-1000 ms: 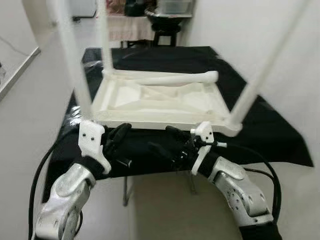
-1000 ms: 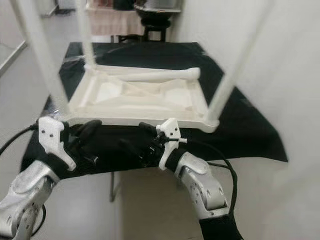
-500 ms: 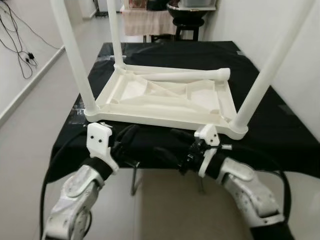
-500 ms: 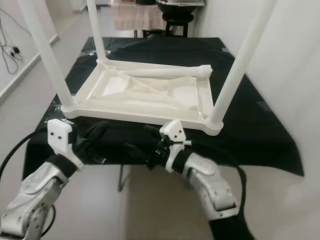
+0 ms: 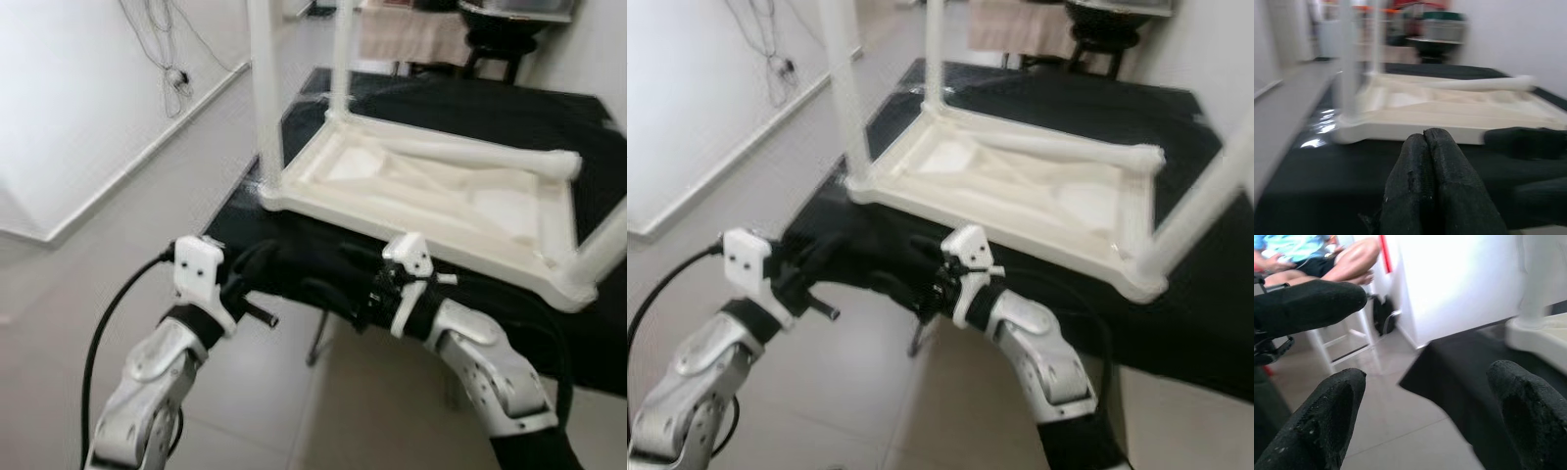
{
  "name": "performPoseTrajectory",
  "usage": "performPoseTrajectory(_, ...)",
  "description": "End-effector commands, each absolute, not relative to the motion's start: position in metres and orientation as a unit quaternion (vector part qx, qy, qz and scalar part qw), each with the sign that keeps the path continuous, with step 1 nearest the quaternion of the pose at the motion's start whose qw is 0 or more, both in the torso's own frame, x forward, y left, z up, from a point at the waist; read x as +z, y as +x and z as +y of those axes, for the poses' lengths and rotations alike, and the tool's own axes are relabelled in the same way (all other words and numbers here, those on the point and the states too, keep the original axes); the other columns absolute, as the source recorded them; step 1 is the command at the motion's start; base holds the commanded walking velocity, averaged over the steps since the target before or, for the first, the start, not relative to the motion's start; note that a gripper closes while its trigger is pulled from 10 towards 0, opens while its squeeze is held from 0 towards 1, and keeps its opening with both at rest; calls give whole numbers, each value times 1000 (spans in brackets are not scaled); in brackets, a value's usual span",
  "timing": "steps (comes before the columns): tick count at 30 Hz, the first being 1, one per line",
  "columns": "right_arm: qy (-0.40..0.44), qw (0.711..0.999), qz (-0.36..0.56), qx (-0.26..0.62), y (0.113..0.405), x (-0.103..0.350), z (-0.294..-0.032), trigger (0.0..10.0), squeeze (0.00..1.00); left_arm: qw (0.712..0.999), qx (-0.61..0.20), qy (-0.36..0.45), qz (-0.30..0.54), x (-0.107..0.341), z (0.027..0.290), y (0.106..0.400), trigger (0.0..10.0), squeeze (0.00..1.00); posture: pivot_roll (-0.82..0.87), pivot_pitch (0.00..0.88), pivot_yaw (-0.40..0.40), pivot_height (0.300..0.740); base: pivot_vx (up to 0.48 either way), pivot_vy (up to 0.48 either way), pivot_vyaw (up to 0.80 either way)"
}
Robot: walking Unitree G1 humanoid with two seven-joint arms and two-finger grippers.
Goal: Building children table
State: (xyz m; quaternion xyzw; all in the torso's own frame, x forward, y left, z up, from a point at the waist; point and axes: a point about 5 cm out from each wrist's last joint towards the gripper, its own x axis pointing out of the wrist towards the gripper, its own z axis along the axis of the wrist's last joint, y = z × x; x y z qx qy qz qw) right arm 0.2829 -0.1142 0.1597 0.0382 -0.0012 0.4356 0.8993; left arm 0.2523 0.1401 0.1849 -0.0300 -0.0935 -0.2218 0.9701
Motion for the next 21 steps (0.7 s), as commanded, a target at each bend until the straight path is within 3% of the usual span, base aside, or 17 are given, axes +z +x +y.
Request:
performPoseTrajectory(1,44,906,8,421,285,158,-120,10000,0,967,-233,-33,-99,186,136,252,10000,0,-18,73,-85,740,0,0,0)
performPoseTrajectory(5,13,913,-8,407,290,165,-123,10000,0,965,-241,-36,-100,187,136,250,10000,0,-18,73,-85,740,0,0,0)
performPoseTrajectory(9,1,915,-31,402,296,175,-128,10000,0,964,-244,-39,-103,188,136,250,10000,0,-14,81,-85,740,294,0,800)
performPoseTrajectory(15,-36,921,-12,389,302,172,-131,10000,0,963,-245,-39,-104,189,136,249,10000,0,-11,85,-86,740,335,0,0)
performPoseTrajectory(21,-42,913,-39,403,298,175,-130,10000,0,963,-247,-40,-104,189,136,249,10000,0,-4,88,-85,740,338,0,800)
